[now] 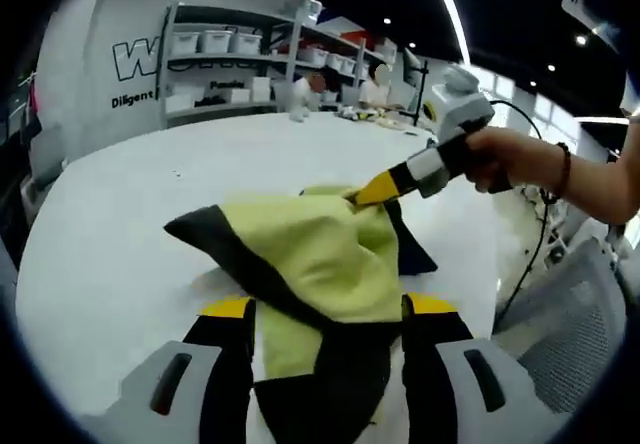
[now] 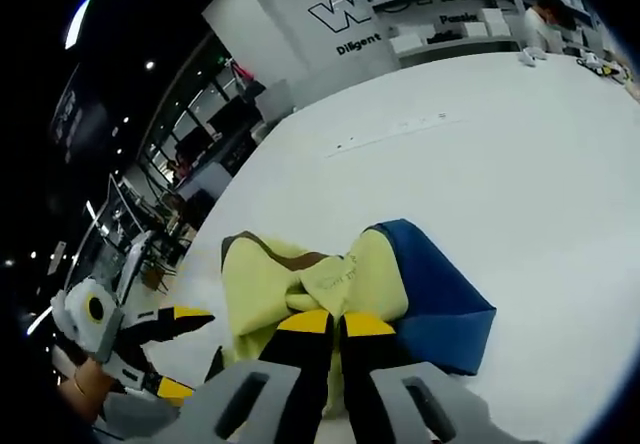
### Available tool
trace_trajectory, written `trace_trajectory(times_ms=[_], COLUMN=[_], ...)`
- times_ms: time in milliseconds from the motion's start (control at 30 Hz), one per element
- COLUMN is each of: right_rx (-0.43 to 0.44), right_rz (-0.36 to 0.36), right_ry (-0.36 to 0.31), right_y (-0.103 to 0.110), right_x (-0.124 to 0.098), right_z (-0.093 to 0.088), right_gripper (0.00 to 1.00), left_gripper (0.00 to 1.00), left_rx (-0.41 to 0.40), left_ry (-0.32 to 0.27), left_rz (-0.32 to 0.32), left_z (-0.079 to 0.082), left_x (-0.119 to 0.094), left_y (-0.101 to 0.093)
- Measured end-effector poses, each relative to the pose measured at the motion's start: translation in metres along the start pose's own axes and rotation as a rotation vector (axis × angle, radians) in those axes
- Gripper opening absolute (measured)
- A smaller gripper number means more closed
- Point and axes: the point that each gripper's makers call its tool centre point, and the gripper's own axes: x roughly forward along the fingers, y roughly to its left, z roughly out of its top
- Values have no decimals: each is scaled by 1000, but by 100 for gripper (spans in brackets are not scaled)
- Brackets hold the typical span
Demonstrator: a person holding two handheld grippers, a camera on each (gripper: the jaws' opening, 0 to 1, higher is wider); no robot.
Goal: Fold the garment on the visible template until the final outline fits inside the template.
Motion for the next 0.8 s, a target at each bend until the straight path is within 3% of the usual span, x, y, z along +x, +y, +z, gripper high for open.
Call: trace_trajectory(times_ms=[300,633,800], right_rx=[4,16,14], right_rz=[-2,-2,-3], right_ry=[4,4,1], right_y=[0,0,-1], right_x=[0,0,-1], right_z=[1,1,1], right_gripper=[0,0,0], left_gripper=[37,4,4], left_rx=[23,14,-31], left_ry=[144,159,150], left_rz=[-34,-5,-7], left_z=[-42,-49,-48], left_x=[1,3,0], left_y=[-13,-5,-5])
